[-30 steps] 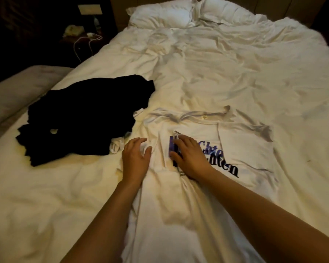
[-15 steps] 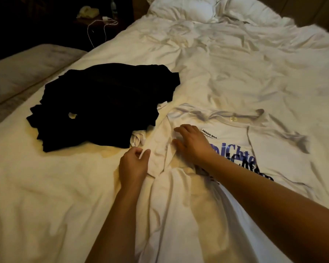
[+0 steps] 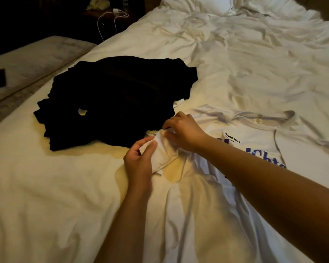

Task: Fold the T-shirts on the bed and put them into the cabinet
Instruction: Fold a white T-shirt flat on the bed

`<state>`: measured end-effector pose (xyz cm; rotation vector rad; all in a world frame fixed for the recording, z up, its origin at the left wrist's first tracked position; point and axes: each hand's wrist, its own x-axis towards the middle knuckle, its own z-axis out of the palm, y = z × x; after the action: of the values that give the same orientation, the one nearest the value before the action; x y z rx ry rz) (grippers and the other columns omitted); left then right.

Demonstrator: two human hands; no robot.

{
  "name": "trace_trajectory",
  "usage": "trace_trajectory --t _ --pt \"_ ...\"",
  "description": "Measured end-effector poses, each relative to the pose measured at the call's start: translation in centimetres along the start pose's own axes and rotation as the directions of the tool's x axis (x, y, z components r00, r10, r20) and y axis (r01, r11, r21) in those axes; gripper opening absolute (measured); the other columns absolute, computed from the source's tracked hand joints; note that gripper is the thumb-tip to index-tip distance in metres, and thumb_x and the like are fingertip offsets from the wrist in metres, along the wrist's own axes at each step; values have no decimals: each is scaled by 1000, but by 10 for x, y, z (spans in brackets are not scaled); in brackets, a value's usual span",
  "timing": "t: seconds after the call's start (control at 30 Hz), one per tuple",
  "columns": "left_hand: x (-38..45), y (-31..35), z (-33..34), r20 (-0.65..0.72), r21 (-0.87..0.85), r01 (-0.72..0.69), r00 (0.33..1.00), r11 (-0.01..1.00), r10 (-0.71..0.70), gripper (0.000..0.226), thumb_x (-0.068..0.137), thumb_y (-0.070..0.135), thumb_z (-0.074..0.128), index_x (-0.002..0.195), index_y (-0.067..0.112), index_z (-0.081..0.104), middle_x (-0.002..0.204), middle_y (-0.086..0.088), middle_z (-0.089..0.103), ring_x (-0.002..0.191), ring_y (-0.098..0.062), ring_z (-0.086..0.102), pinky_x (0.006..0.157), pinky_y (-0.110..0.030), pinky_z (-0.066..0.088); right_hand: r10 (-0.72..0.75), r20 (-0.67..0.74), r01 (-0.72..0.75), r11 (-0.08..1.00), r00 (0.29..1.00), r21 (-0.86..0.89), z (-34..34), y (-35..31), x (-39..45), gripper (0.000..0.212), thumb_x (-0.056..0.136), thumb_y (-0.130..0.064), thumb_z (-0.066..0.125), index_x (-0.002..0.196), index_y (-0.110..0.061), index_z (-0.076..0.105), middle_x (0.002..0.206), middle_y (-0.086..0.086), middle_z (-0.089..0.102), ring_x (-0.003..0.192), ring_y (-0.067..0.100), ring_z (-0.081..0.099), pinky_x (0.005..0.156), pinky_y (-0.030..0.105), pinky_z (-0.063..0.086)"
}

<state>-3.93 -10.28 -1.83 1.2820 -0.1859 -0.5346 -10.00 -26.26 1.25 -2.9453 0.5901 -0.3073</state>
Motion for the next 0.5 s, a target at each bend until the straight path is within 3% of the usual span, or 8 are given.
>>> trace_trajectory --t 0.1,0.23,0.3,0.37,0.43,0.5 --pt "4 -2 -2 -56 17 -13 998 1000 14 14 87 9 75 95 20 73 98 -5 75 89 -18 72 72 -28 57 -4 -144 8 999 990 33 2 3 1 20 94 -24 58 105 -13 71 105 8 67 99 31 53 78 33 31" --pt "3 -3 -6 -174 274 -170 959 947 222 26 85 13 78 105 12 60 101 -1 67 89 -11 63 73 -12 49 78 -276 -25 981 958 191 0 2 -17 32 92 -35 65 115 -13 65 110 7 60 99 22 51 81 29 39" --pt "4 0 -11 -203 350 -128 957 928 209 27 86 22 77 97 13 54 89 1 60 79 -15 57 70 -21 47 -16 -229 68 973 973 222 -2 -4 -32 39 90 -50 60 110 -16 63 104 3 59 93 17 50 78 28 39" --pt "7 -1 -18 -203 462 -110 953 880 226 32 90 31 72 79 12 49 72 2 53 67 -18 47 67 -34 42 -166 -76 174 976 983 129 0 -10 -44 51 86 -63 56 111 -19 62 104 0 59 95 17 50 81 31 42" --pt "8 -1 -23 -165 544 -105 959 832 229 43 92 40 67 66 11 48 63 1 54 61 -20 48 65 -37 40 -283 -6 283 959 959 23 8 -11 -50 49 86 -58 57 109 -16 65 102 3 61 95 22 54 79 35 45" --pt "3 3 -22 -142 603 -86 967 793 212 42 92 45 64 71 10 55 70 -2 64 69 -24 58 66 -36 42 -320 -72 320 947 945 -16 13 -12 -54 33 91 -41 55 100 -12 68 92 6 62 87 29 58 72 39 47"
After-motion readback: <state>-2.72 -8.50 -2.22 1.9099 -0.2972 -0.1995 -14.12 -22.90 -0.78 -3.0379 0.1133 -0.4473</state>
